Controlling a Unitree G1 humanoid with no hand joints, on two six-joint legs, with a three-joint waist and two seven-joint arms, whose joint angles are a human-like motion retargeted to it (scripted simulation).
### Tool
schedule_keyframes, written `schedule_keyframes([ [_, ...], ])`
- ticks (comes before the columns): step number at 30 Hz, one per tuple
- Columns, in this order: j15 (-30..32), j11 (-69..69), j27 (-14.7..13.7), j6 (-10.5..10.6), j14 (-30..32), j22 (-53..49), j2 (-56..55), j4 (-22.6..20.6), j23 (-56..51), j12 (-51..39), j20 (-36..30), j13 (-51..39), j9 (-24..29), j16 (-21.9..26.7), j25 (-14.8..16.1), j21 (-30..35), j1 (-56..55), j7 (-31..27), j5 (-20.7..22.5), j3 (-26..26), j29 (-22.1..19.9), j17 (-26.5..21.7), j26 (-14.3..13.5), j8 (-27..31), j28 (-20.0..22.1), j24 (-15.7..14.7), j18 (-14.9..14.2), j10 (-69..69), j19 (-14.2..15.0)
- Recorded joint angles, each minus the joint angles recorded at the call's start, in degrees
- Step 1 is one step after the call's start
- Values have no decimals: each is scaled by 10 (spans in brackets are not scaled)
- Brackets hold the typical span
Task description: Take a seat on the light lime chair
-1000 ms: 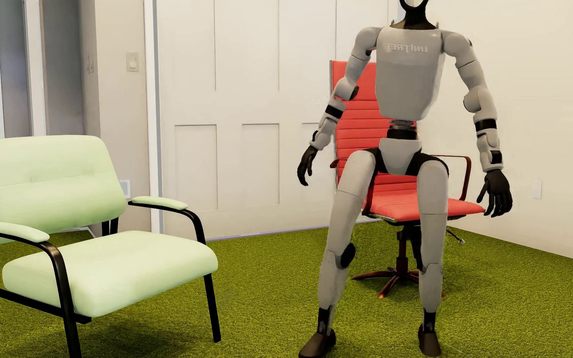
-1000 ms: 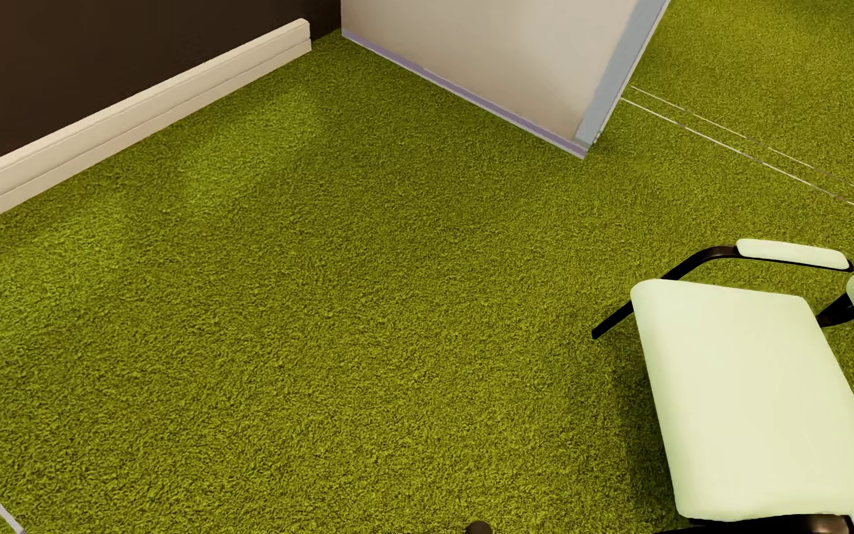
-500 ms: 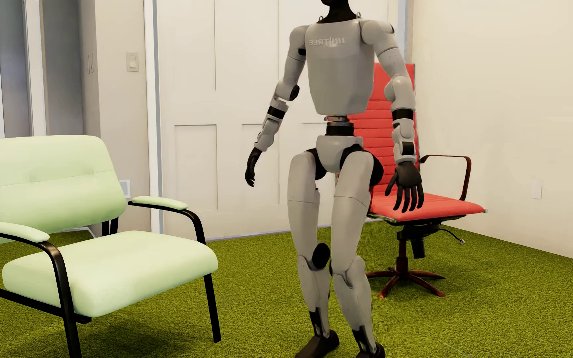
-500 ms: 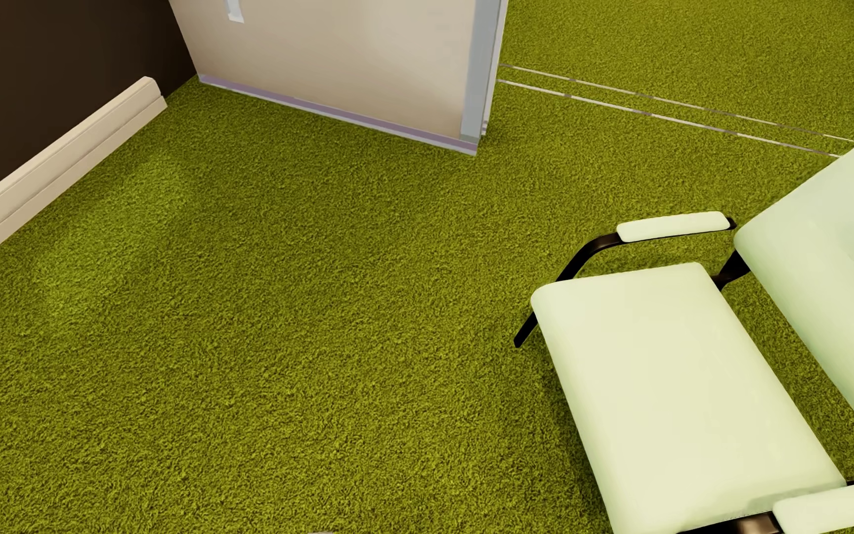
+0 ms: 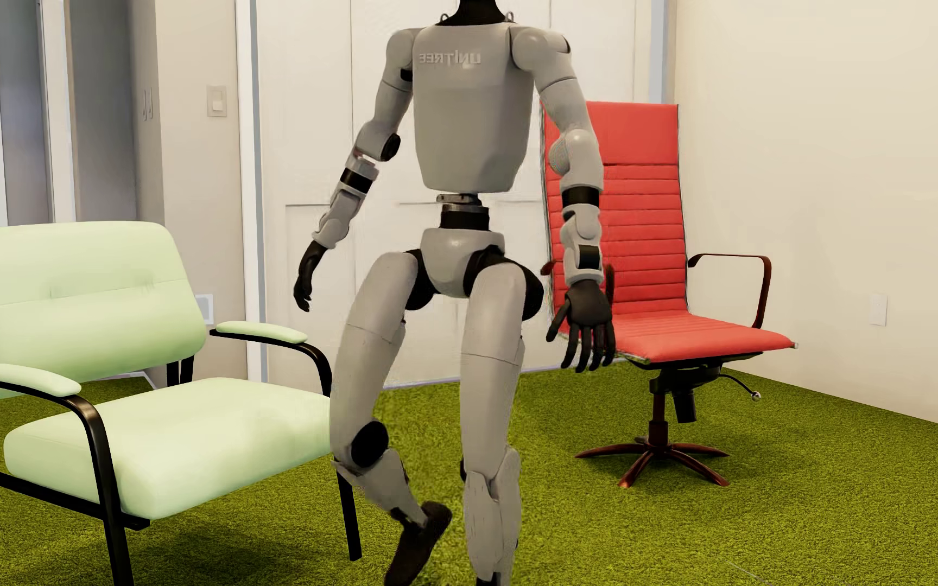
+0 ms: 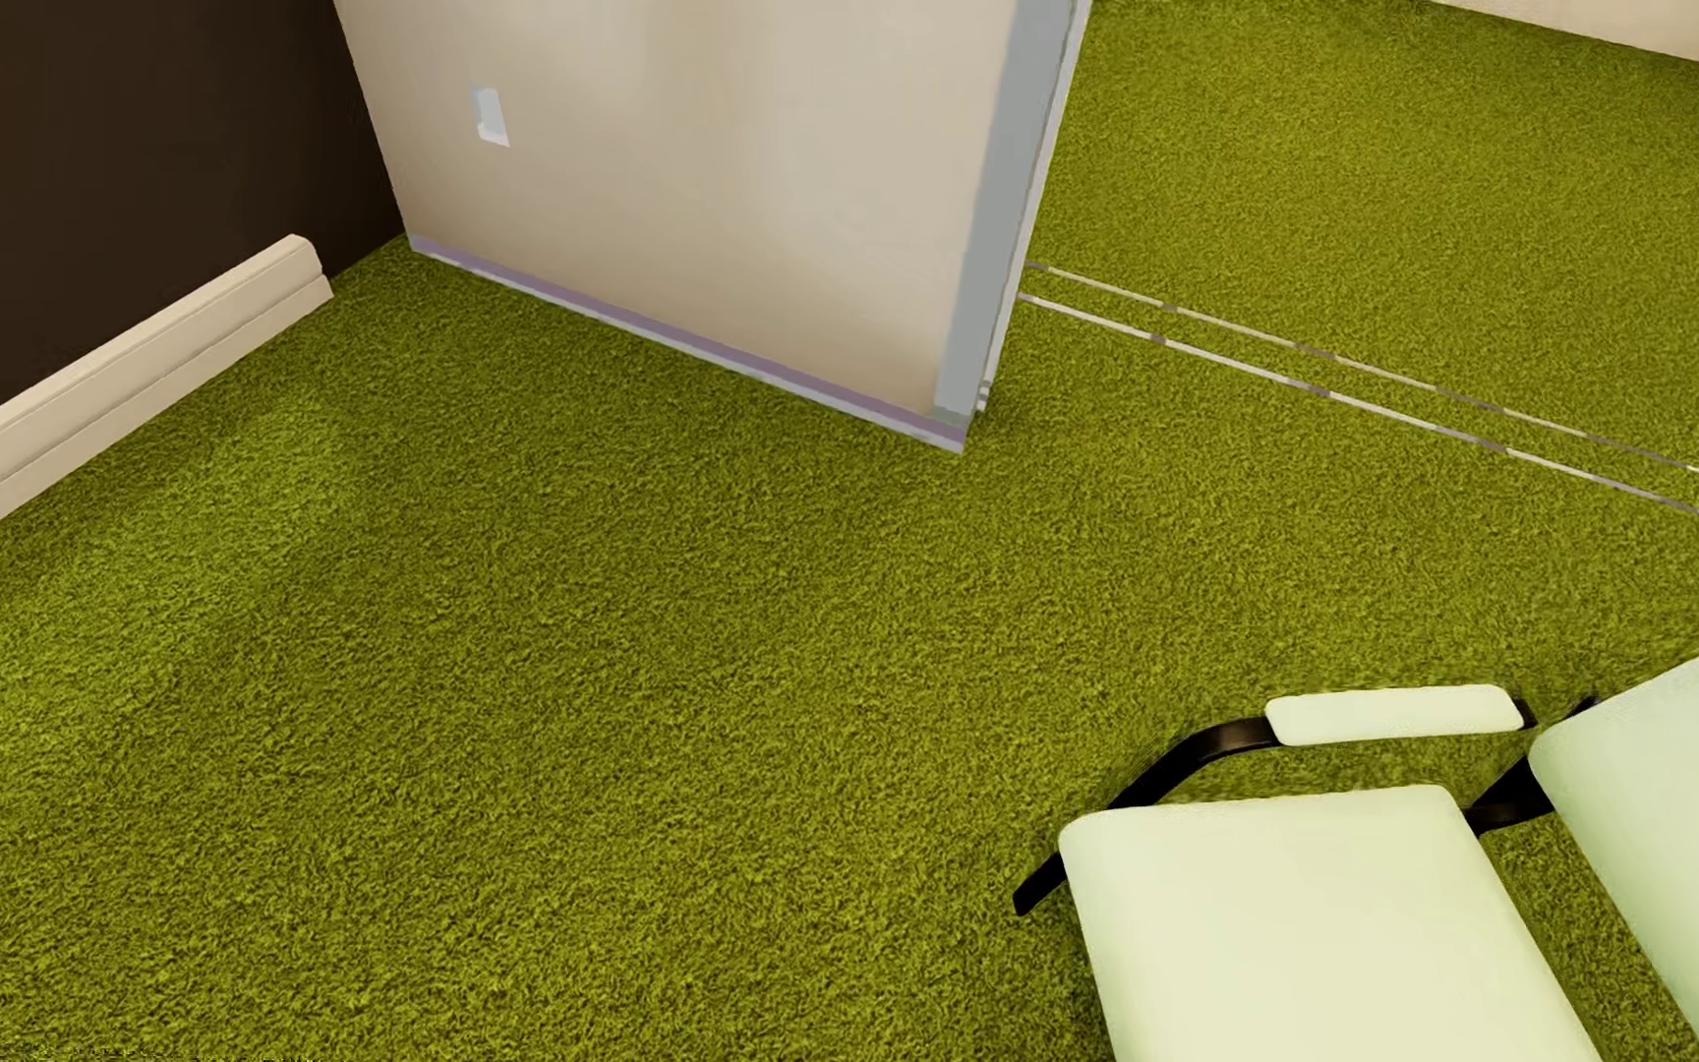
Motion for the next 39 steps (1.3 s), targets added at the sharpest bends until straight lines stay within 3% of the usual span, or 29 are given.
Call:
schedule_keyframes([
  [3,-15,-135,0,5,-15,-17,-47,42,-2,-16,-19,0,5,1,-9,-13,14,-3,-15,-16,-6,4,-16,27,10,-6,-23,10,-59],
  [5,14,-256,-5,8,-26,-27,-36,70,-3,-13,-42,14,-2,-6,7,-28,-9,-18,-35,-16,-32,3,-23,50,21,-11,-48,50,-60],
  [7,62,-318,24,16,-27,-32,-13,95,-16,-15,-46,26,-6,-16,13,-30,-31,-40,-55,-14,-30,-6,-7,85,33,1,-58,79,-49],
  [8,64,-318,21,16,-15,-36,-4,105,-16,-13,-49,30,-10,-19,20,-33,-45,-52,-59,-10,-37,-8,-6,84,34,1,-67,83,-33],
  [10,-20,-300,18,13,32,-42,22,123,-19,-16,-43,33,-9,-19,21,-37,-72,-75,-52,-1,-44,-9,-5,60,35,4,-86,66,-27],
  [13,-123,-323,7,15,155,-44,60,143,-18,-39,-44,17,0,-17,53,-35,-130,-91,-16,10,-78,-10,-9,32,55,-16,-109,10,-64],
  [15,-123,-316,12,15,122,-43,52,130,-16,-49,-64,2,13,-18,56,-36,-157,-84,8,11,-95,-9,-7,14,58,-14,-129,7,-84],
  [16,-122,-326,10,15,78,-36,55,111,-24,-63,-75,0,22,-20,59,-42,-169,-81,18,14,-103,-13,-8,7,56,-11,-121,40,-98],
  [17,-107,-345,11,18,12,-38,57,92,-30,-67,-85,2,25,-19,64,-47,-179,-81,29,19,-105,-15,-6,5,51,5,-93,89,-107],
  [18,-87,-374,-30,13,-29,-32,71,76,-18,-79,-115,-7,44,-19,52,-36,-168,-68,32,22,-132,-9,-21,-4,61,0,-67,123,-79],
  [22,-59,-428,-23,14,-86,-38,66,36,-3,-98,-117,-23,52,-6,26,-43,-124,-25,51,22,-90,8,-25,-25,37,21,-20,199,-98],
  [27,-62,-406,-24,17,-79,-33,17,16,-8,-121,-120,-44,54,-1,23,-33,-51,-10,55,9,-90,18,-20,-28,32,21,-11,95,-108],
  [30,-63,-394,-35,35,-77,-33,12,15,-19,-131,-124,-44,64,-12,25,-27,-30,-8,54,6,-105,10,-19,-36,39,21,-2,47,-105],
  [35,-81,-260,-25,27,-78,-55,-67,-3,-45,-148,-126,-65,89,-4,9,-32,-66,-17,29,6,-89,3,-16,-9,30,45,-3,95,-99],
  [39,-99,-152,-15,32,-109,-60,-127,1,-54,-178,-138,-101,115,4,-2,-12,-146,-34,42,2,-73,2,-11,38,38,35,-12,199,-91],
])
